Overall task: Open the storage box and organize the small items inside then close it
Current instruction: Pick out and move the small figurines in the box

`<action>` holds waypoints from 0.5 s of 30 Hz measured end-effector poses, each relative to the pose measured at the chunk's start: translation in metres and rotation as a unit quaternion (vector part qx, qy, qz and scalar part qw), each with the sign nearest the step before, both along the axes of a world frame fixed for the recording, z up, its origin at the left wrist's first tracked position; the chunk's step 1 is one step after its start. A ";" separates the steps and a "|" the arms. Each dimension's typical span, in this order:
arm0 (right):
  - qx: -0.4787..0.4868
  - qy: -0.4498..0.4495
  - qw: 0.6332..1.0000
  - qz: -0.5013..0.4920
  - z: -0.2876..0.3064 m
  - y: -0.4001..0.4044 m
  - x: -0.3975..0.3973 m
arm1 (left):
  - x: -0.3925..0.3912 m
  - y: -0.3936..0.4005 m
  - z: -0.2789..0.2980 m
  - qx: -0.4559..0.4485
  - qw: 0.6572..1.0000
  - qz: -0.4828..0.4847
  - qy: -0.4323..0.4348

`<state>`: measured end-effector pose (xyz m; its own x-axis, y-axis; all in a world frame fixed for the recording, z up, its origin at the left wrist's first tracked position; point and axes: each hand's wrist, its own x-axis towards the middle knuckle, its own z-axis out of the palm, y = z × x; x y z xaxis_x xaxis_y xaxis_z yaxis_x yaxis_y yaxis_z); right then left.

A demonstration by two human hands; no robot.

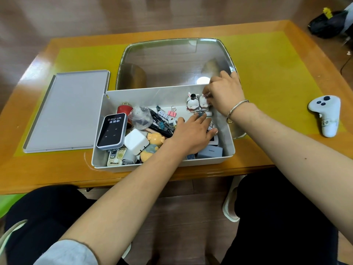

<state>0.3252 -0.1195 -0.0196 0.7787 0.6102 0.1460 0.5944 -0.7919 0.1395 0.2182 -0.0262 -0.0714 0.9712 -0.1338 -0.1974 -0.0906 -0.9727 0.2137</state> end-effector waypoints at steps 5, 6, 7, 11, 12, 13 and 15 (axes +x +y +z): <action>0.009 -0.004 1.000 -0.002 -0.001 -0.001 0.000 | 0.002 -0.002 -0.001 0.009 1.000 -0.001 0.007; 0.010 -0.003 1.000 -0.002 -0.001 -0.001 0.000 | 0.002 -0.002 -0.002 0.007 1.000 -0.001 0.005; 0.009 -0.002 1.000 -0.002 -0.001 -0.002 0.000 | 0.002 -0.001 -0.002 0.005 1.000 -0.001 0.003; 0.012 -0.004 1.000 -0.005 -0.003 -0.002 -0.001 | 0.001 -0.001 -0.004 0.003 1.000 0.002 -0.002; 0.014 -0.004 1.000 -0.006 -0.003 -0.002 -0.001 | 0.001 -0.001 -0.004 0.003 1.000 0.002 -0.001; 0.014 -0.003 1.000 -0.007 -0.002 -0.001 -0.001 | 0.001 -0.001 -0.004 0.002 1.000 0.003 0.001; 0.013 0.001 1.000 -0.005 -0.002 0.000 0.000 | 0.000 -0.001 -0.004 0.000 1.000 0.005 0.003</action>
<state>0.3250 -0.1196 -0.0219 0.7850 0.5986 0.1594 0.5868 -0.8011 0.1181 0.2187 -0.0275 -0.0751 0.9712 -0.1244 -0.2034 -0.0798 -0.9735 0.2143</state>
